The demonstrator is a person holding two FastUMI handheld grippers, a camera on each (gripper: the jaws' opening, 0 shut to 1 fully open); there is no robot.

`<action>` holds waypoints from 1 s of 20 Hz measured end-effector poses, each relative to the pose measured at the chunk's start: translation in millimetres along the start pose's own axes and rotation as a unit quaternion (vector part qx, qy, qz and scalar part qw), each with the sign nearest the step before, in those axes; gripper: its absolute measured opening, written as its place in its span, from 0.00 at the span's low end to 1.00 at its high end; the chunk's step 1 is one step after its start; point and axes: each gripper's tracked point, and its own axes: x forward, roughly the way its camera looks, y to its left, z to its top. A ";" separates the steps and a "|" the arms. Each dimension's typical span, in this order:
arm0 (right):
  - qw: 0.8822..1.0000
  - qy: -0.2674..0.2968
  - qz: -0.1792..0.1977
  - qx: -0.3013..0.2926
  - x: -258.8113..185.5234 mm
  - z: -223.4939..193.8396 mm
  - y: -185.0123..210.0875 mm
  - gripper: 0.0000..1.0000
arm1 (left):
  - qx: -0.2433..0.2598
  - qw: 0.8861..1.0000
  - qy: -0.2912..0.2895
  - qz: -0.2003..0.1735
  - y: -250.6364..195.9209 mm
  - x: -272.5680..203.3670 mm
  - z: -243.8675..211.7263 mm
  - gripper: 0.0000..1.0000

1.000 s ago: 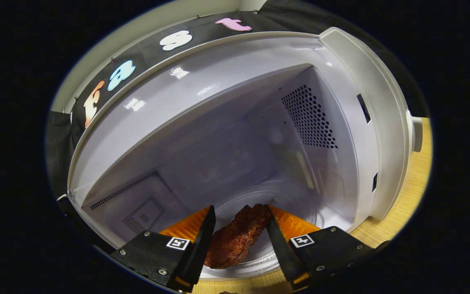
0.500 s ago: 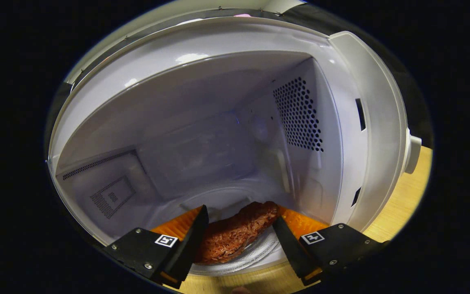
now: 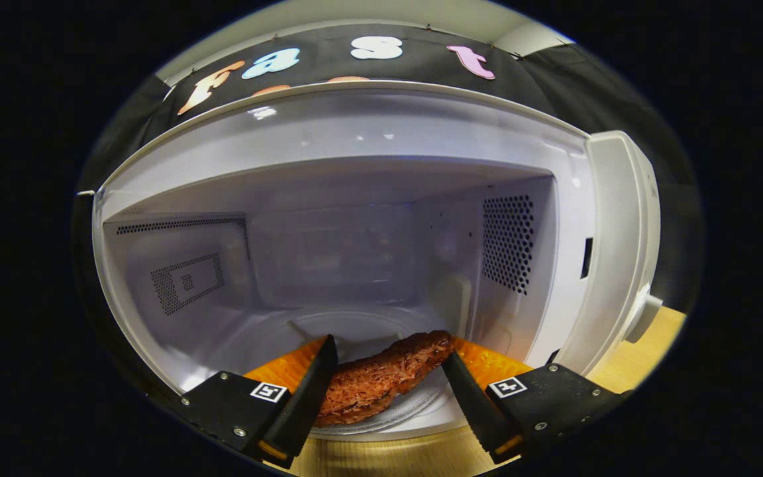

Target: Open the microwave oven with the left hand, put the food in, and close the microwave oven.

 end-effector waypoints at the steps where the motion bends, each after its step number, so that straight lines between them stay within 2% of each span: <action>1: 1.000 0.012 0.007 0.003 2.1 -2.2 2.6 0.95 | -0.001 1.000 -0.001 0.000 -0.9 -0.3 1.3 0.92; 5: 0.994 0.082 0.025 0.064 -4.3 -23.3 2.3 0.95 | -0.004 1.000 -0.003 0.001 -0.5 -5.0 2.5 0.92; 13: 0.976 0.136 0.080 0.148 -25.5 -26.0 4.4 0.95 | -0.015 1.000 -0.002 -0.012 -10.8 -4.3 2.4 0.94; 15: 0.974 0.145 0.074 0.157 -26.5 -24.7 0.5 0.94 | -0.014 1.000 -0.001 -0.014 -13.8 -5.8 1.2 0.92; 20: 0.980 0.135 0.061 0.136 -40.0 -18.6 -18.8 0.94 | -0.015 1.000 0.002 -0.016 -15.7 -5.7 -0.6 0.92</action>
